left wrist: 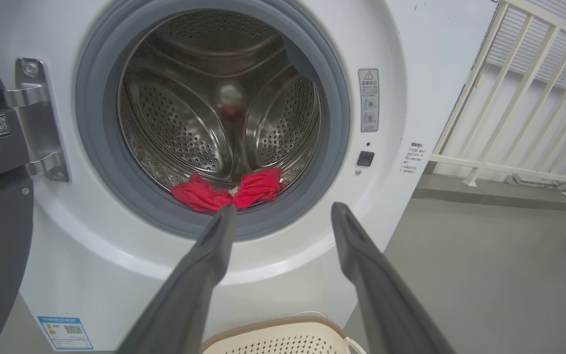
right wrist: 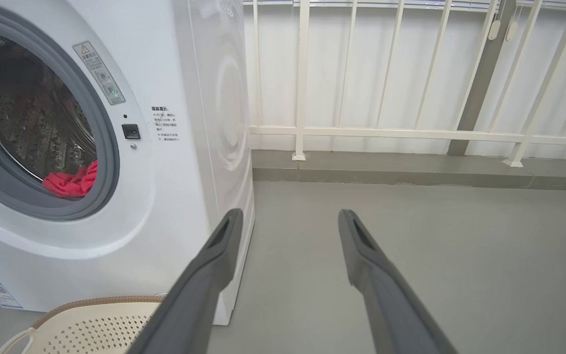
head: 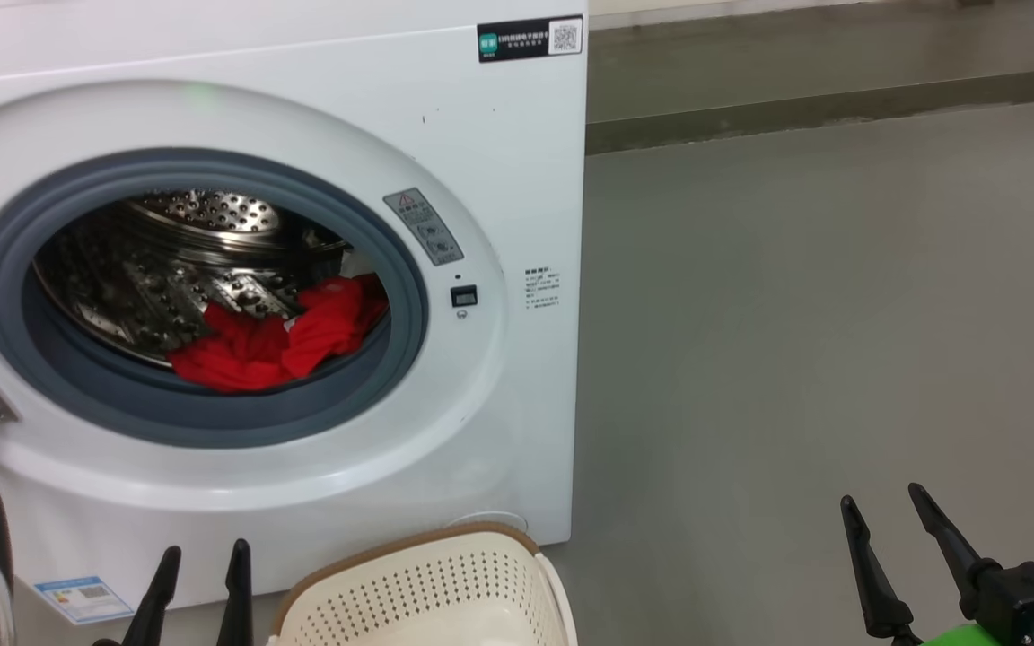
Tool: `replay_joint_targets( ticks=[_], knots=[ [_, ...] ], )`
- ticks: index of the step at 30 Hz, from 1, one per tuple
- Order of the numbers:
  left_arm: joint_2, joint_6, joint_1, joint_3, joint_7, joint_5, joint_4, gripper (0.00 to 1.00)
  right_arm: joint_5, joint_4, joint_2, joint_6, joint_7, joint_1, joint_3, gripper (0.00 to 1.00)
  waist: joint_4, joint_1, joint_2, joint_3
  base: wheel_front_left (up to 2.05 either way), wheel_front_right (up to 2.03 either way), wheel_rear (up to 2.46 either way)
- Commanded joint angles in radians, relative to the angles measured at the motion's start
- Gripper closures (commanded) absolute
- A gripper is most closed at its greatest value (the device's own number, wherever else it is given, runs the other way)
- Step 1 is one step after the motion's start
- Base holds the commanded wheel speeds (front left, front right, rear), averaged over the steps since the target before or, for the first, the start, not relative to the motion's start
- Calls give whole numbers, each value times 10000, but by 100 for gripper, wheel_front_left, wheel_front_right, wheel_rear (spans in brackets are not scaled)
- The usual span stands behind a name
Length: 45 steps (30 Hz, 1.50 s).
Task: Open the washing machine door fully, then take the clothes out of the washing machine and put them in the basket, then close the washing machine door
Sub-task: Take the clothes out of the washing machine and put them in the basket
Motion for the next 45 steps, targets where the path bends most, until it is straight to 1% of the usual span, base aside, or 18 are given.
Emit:
replay_joint_targets(
  ticks=[1,7,27,32,37,45],
  knots=[
    [187,-52,-255,323,-122,-8,-253,0,27,-205,-219,33,-65,-324,188,0,4,0,-1,30,110,-110,0],
    [167,-54,-235,378,-122,23,-193,0,44,-182,-233,33,-65,-331,194,0,-7,0,-1,74,63,-63,0],
    [139,-55,-387,399,-122,107,-176,0,92,-168,-185,33,-65,-400,219,0,94,0,-1,266,1,-1,0],
    [104,-55,-592,359,-122,152,-64,0,105,-197,-221,33,-65,-428,163,0,205,0,-1,406,0,0,0],
    [76,-49,-1060,348,-122,102,350,0,105,-280,-216,33,-65,-562,141,0,279,0,-1,680,0,0,0],
    [34,399,-2411,415,-122,330,889,0,171,-461,-289,33,-65,-962,149,0,351,0,-1,1551,0,0,0]
  ],
)
